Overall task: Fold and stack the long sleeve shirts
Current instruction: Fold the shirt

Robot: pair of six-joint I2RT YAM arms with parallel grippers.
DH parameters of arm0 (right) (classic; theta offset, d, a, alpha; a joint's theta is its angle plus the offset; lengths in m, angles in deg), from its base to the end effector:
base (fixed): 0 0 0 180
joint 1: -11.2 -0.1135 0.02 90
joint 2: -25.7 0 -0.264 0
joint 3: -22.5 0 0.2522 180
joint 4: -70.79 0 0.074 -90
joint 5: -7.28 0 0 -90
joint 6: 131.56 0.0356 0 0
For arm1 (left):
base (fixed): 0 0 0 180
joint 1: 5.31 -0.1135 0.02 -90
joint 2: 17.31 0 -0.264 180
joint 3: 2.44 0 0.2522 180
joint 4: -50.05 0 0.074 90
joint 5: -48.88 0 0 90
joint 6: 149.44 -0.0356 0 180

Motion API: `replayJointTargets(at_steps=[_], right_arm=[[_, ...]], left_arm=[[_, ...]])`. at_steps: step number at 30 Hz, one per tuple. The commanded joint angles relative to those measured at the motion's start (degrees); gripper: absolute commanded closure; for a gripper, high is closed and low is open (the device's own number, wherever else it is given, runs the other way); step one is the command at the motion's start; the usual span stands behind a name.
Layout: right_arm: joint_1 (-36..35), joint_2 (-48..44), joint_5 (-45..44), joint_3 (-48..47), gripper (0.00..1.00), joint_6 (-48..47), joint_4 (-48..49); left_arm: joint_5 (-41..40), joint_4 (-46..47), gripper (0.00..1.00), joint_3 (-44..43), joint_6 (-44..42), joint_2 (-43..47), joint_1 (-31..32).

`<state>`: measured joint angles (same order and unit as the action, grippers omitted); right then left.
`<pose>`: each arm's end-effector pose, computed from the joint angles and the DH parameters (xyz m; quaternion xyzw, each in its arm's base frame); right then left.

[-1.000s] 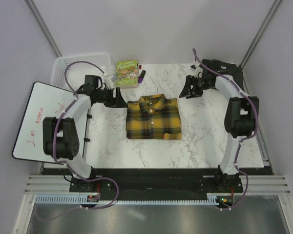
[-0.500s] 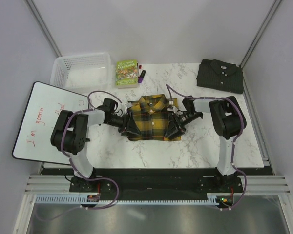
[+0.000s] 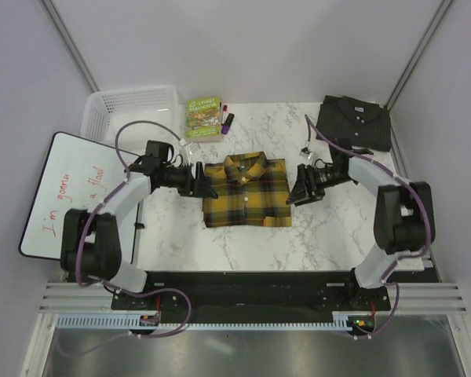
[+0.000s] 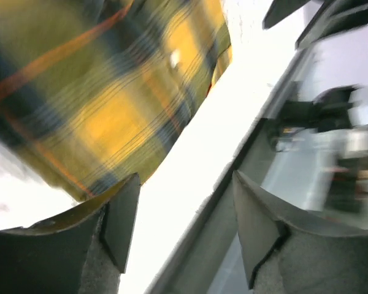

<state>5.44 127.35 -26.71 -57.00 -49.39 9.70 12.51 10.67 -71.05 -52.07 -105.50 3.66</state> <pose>0.3134 0.0613 0.1837 -0.1318 0.8719 0.4677 0.0605 0.2902 -0.0748 0.2114 0.1327 0.8582 -0.4642 0.1746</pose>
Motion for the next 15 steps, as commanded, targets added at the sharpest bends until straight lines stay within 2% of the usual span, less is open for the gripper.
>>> replayJointTargets(at_steps=[1, 2, 3, 4, 5, 6, 9, 12, 15], right_arm=[[5.4, -11.72, -9.94, 7.35, 0.31, 10.1, 13.64], [5.49, -12.52, -10.82, 8.16, 0.31, 12.64, 14.71], [5.5, -12.61, -11.27, 8.86, 0.31, 13.89, 15.59], [5.5, -12.61, -12.75, 9.57, 0.3, 15.03, 17.43], [5.5, -12.44, -13.72, 9.57, 0.3, 16.61, 17.88], [7.41, -12.09, -14.69, 9.49, 0.29, 17.32, 18.06], [9.0, -9.72, -13.74, 9.57, 0.29, 19.0, 18.59], [10.24, -7.78, -12.51, 10.45, 0.3, 20.14, 19.29], [10.94, -6.29, -11.27, 11.24, 0.3, 21.45, 20.26]], left_arm=[[-19.83, -0.92, 0.26, -4.83, -16.21, 11.09, 15.33], [-29.62, -0.39, 0.27, -4.57, -18.86, 12.32, 19.38], [-34.16, 2.05, 0.26, -3.96, -21.59, 12.42, 26.99], [-38.03, 3.73, 0.27, -3.25, -27.36, 12.25, 30.46], [-45.46, 5.48, 0.27, -1.68, -30.37, 11.72, 33.62], [-48.58, 9.42, 0.27, -0.88, -35.71, 9.8, 38.96], [-56.24, 17.06, 0.29, 1.58, -45.56, 4.45, 46.54], [-59.33, 23.24, 0.31, 3.78, -52.53, -1.09, 51.91], [-60.13, 27.47, 0.35, 1.86, -54.31, -6.02, 54.65]])
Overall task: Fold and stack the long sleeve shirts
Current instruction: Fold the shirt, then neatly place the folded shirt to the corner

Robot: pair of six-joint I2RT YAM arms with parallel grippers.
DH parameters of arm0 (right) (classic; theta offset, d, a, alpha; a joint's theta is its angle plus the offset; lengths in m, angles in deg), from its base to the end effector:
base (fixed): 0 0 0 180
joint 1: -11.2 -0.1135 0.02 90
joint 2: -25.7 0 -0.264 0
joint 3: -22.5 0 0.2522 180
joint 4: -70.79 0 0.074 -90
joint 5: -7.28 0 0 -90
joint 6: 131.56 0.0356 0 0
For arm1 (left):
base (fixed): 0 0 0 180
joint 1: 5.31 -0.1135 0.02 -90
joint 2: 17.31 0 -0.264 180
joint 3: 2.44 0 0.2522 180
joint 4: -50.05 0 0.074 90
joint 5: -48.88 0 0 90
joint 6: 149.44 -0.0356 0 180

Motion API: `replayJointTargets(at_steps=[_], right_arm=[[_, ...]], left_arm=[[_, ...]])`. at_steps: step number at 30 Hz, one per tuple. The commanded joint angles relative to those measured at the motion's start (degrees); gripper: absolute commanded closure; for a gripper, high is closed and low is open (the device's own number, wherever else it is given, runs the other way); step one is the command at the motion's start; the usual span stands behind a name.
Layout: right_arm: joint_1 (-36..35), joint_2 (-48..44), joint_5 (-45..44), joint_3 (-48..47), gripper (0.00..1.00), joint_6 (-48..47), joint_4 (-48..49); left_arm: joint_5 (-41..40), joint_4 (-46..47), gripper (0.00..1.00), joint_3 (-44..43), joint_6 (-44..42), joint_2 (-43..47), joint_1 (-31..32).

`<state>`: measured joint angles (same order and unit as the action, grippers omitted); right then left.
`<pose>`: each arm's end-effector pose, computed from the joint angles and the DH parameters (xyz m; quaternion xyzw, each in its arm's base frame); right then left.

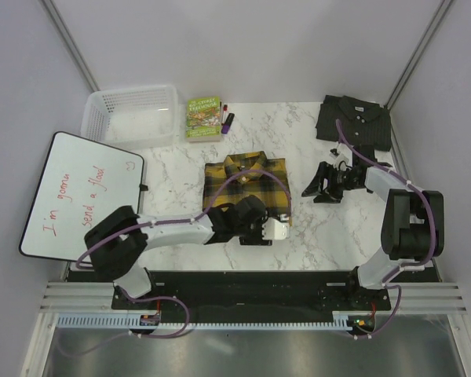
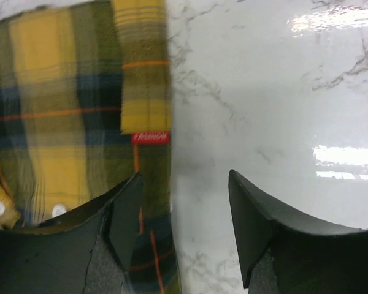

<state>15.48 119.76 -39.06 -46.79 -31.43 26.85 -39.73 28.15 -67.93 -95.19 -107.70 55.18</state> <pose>0.3049 0.0018 0.1782 0.0463 0.9137 0.3737 0.1526 0.1596 -0.2838 0.1914 0.6952 0.6173 -0.0899 0.3571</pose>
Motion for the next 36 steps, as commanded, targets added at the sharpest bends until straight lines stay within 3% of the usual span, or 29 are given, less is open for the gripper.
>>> replayJointTargets(at_steps=[1, 16, 19, 21, 23, 36], right_arm=[[1.0, 1.65, 1.51, 1.47, 0.3, 3.75, 3.54], [1.18, 7.54, 3.71, 4.37, 0.27, 11.75, 9.16], [1.26, 8.15, 3.45, 4.81, 0.27, 12.28, 9.95], [1.09, 8.77, 4.41, 5.6, 0.26, 13.68, 11.7], [1.0, 9.3, 6.51, 6.57, 0.25, 15.26, 13.82], [-5.85, 12.28, 9.6, 7.98, 0.21, 20.8, 20.67]], left_arm=[[-7.98, 11.55, 0.36, -1.88, -11.27, -6.7, 3.4], [-5.17, 16.84, 0.59, -8.66, -11.36, -20.7, 5.08], [-3.94, 17.46, 0.74, -8.74, -9.61, -19.57, 4.55], [-1.57, 15.89, 0.92, -9.44, -7.68, -18.25, 3.59], [1.15, 11.76, 0.98, -11.55, -6.1, -17.81, 2.97], [2.57, 5.51, 0.98, -15.86, -0.2, -14.99, 0.51]])
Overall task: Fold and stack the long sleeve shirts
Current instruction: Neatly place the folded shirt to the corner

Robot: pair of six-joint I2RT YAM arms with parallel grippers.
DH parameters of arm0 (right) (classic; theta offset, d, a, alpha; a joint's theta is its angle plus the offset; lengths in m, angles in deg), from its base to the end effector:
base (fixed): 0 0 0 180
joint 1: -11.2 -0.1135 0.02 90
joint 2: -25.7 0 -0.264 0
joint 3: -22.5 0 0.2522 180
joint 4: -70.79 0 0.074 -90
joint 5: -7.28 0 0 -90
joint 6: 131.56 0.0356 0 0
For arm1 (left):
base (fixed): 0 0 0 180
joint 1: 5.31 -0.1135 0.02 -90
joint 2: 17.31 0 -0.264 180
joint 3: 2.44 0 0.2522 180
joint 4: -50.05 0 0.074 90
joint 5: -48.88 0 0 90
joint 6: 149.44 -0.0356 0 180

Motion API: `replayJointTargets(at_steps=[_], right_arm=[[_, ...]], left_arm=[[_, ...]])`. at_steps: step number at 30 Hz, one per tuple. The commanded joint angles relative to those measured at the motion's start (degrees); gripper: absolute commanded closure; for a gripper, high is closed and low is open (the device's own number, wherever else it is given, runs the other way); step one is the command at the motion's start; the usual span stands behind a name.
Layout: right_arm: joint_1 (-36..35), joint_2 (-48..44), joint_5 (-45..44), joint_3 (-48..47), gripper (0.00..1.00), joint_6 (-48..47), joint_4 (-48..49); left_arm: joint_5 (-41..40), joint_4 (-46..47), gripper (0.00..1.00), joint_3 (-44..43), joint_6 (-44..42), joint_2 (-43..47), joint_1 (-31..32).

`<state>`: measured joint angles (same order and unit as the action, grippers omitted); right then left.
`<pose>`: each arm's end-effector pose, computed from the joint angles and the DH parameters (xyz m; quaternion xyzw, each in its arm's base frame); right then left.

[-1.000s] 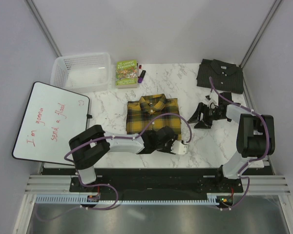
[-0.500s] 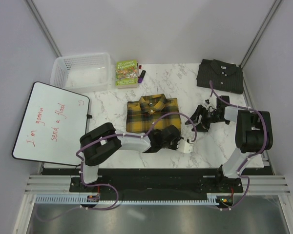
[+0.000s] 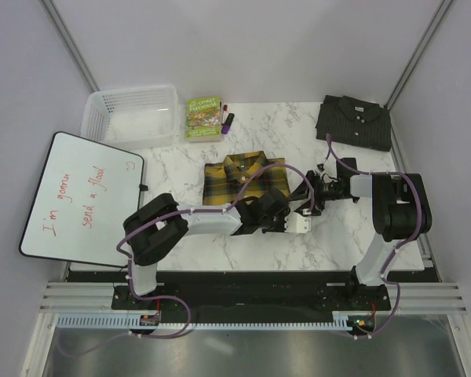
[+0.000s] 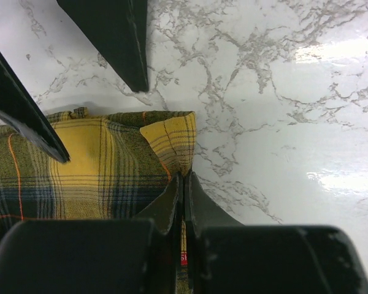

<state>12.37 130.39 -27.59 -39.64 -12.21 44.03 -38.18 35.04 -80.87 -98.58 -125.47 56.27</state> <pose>0.3066 0.0230 0.1101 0.1494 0.8632 0.4803 0.0436 0.1883 -0.3519 0.1622 0.7168 0.5810 -0.0981 0.3727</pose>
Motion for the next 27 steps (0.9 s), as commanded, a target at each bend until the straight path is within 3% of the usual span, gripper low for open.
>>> replayJointTargets(at_steps=[1, 16, 27], right_arm=[[-3.01, 2.01, -1.96, 0.74, 0.21, 2.99, 4.11], [-6.0, 7.55, -2.31, -3.03, 0.25, 4.93, 3.85], [-7.76, 12.56, -3.97, -2.33, 0.27, 23.12, 28.19]], left_arm=[[1.02, -1.55, 0.98, -3.1, 3.27, 2.87, -0.67], [1.89, -4.54, 0.98, -6.26, 5.29, 4.97, -3.13], [4.0, -7.53, 0.98, -8.55, 7.32, 6.03, -3.57]])
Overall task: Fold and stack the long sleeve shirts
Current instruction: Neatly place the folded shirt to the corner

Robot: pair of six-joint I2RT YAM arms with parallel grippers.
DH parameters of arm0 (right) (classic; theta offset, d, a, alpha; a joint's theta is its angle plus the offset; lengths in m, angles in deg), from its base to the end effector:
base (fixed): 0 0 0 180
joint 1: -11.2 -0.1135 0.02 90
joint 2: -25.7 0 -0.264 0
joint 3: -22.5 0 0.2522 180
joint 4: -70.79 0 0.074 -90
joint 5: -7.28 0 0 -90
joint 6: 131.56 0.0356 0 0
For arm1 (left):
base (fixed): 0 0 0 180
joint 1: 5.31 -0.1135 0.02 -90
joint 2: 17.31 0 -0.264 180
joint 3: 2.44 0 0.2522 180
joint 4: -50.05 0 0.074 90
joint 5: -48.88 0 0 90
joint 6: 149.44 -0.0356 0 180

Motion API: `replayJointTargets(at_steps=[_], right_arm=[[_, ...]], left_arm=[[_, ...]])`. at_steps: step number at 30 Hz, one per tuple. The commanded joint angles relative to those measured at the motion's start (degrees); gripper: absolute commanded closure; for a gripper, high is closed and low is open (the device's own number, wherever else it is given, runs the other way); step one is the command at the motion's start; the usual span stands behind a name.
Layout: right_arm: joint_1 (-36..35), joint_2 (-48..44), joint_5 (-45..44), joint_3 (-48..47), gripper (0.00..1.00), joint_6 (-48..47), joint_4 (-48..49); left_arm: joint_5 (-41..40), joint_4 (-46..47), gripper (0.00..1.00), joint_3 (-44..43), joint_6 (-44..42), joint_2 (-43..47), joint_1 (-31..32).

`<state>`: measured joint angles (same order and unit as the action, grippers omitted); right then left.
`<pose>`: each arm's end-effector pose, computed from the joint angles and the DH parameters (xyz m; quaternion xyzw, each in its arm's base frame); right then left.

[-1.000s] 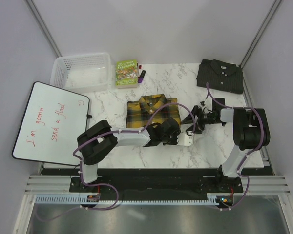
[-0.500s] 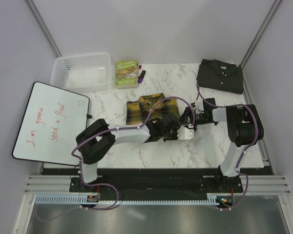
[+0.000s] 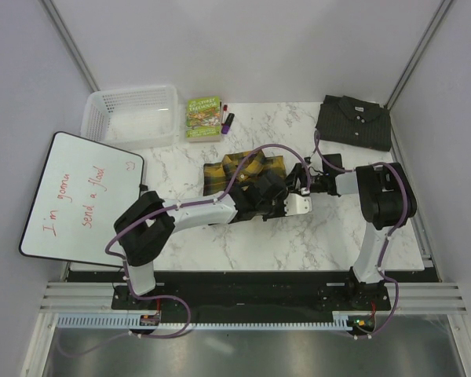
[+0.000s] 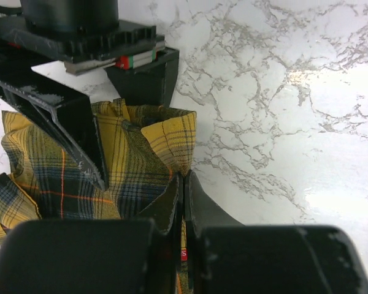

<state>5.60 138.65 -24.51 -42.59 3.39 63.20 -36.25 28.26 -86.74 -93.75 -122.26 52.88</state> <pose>0.3402 0.0638 0.0932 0.1449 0.8342 0.5308 0.0363 0.2109 -0.3457 0.2058 0.6723 0.6199 -0.1214 0.3861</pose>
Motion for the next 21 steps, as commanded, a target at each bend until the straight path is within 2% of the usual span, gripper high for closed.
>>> replayJointTargets(at_steps=[1, 6, 9, 12, 13, 14, 15, 18, 21], right_arm=[[-1.16, 4.39, -7.67, 0.53, 0.27, 7.7, 9.81], [-1.69, 5.09, -9.43, 0.53, 0.27, 11.12, 15.26], [-2.13, 4.48, -10.31, 0.53, 0.24, 10.95, 16.15], [-2.48, 3.42, -10.4, -0.08, 0.61, 8.41, 15.1], [-2.65, 3.25, -10.32, -1.56, 0.81, 6.92, 14.22], [-2.66, 2.81, -10.66, -2.88, 0.89, 4.64, 8.82], [-2.74, 2.46, -11.02, -4.12, 0.97, 2.19, 5.81], [-2.39, -0.17, -15.13, -8.95, 1.0, -7.22, -5.28], [-2.3, -2.2, -21.45, -15.8, 1.0, -16.98, -16.35]], left_arm=[[2.25, -0.93, 0.98, -2.76, 2.31, 2.82, -0.19], [2.43, -1.02, 0.98, -2.41, 2.49, 2.38, -0.19], [2.43, -1.02, 0.98, -2.14, 2.66, 2.11, -0.27], [2.43, -0.76, 0.98, -1.7, 2.4, 2.55, -0.45], [2.52, -0.84, 0.94, -1.7, 3.01, 2.73, -0.89], [2.52, -0.93, 0.89, -1.96, 3.71, 2.99, -1.15], [2.35, -1.37, 0.76, -2.14, 4.5, 3.25, -1.59], [5.22, -6.98, 0.62, -3.2, 7.93, 5.1, -4.13], [9.53, -13.22, 0.59, -1.8, 10.92, 8.61, -9.13]])
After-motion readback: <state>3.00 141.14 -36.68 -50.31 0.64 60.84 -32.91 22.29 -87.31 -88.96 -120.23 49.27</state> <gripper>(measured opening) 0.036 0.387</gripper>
